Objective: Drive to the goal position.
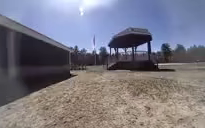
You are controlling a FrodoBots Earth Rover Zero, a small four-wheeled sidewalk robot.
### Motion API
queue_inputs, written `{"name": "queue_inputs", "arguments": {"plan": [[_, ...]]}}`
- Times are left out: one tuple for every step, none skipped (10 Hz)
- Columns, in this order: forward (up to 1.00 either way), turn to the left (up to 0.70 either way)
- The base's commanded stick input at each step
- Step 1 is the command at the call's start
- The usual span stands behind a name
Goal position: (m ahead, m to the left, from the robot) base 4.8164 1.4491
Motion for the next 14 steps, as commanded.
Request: {"name": "queue_inputs", "arguments": {"plan": [[0.7,0.0],[0.7,0.0],[0.7,0.0],[0.7,0.0],[0.7,0.0],[0.7,0.0],[0.7,0.0],[0.7,0.0],[0.7,0.0],[0.7,0.0],[0.7,0.0],[0.7,0.0],[0.7,0.0],[0.7,0.0]]}}
